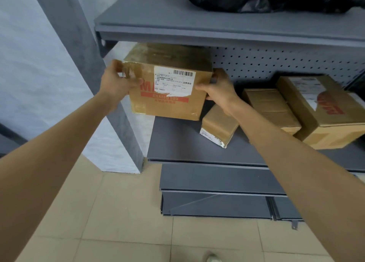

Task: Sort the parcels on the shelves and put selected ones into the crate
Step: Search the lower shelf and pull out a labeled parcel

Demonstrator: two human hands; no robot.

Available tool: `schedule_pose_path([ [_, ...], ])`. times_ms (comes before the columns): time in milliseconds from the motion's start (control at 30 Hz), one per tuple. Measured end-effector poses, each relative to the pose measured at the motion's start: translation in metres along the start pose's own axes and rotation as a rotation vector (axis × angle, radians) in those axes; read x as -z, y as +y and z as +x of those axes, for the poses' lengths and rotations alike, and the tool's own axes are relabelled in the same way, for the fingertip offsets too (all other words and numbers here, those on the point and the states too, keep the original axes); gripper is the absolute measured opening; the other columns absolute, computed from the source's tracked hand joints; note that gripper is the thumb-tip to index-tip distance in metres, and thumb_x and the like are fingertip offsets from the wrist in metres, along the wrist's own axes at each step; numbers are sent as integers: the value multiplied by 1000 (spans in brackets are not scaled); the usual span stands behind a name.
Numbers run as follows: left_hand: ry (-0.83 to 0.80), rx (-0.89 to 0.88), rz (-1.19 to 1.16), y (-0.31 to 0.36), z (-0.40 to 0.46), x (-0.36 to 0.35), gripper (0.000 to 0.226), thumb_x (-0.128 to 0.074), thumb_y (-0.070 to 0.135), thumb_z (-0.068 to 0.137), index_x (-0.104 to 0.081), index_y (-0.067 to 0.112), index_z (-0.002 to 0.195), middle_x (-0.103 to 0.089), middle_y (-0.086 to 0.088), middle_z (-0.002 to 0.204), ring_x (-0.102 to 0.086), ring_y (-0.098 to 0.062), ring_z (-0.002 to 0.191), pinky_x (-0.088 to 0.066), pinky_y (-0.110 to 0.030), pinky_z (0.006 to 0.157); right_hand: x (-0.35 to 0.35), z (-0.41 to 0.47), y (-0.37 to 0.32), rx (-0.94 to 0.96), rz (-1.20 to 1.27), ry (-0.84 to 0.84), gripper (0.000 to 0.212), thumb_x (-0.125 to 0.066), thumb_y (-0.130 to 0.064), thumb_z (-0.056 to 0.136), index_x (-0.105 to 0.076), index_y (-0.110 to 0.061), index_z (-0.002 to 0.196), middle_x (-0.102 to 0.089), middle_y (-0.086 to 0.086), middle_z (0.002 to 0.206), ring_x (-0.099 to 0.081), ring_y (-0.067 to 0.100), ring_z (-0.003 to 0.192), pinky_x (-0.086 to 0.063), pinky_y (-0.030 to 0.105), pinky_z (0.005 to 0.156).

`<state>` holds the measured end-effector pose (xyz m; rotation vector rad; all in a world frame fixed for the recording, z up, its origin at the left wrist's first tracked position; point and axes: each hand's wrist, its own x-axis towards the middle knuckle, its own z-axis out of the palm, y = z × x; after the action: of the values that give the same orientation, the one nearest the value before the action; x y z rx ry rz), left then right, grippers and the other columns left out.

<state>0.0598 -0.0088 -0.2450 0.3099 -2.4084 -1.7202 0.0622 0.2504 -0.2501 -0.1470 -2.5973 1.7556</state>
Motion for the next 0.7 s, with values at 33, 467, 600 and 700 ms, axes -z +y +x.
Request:
schedule_pose_path([
  [33,1,-1,3,-2,6,-6,40,-78,4,74,-46,22,89,-58,3,105,-67,-23,93,-59,-46,77,3,7,2,-2,-16,0,54,-75,-13,79,-47,-11,125,-62,7,122,-61,24,110,-53,43,95],
  [467,-31,26,78,-48,28,-45,49,-77,7,74,-41,16,107,-54,-2,113,-60,-26,108,-57,-46,82,13,35,35,-29,-121,-57,60,-76,-10,79,-38,-10,126,-56,-5,103,-57,15,98,-48,26,81],
  [600,40,72,143,-47,13,-48,70,-79,18,77,-37,11,132,-48,0,118,-53,-19,104,-49,-32,84,23,28,37,-22,-280,-68,64,-77,-22,80,-43,-10,132,-56,1,124,-54,16,110,-41,23,85],
  [700,227,182,112,-58,-22,-61,72,-80,21,73,-38,7,130,-47,-7,126,-51,-22,113,-46,-33,93,38,11,43,-28,-428,-61,71,-76,-29,80,-44,-12,141,-49,6,142,-47,21,128,-33,21,90],
])
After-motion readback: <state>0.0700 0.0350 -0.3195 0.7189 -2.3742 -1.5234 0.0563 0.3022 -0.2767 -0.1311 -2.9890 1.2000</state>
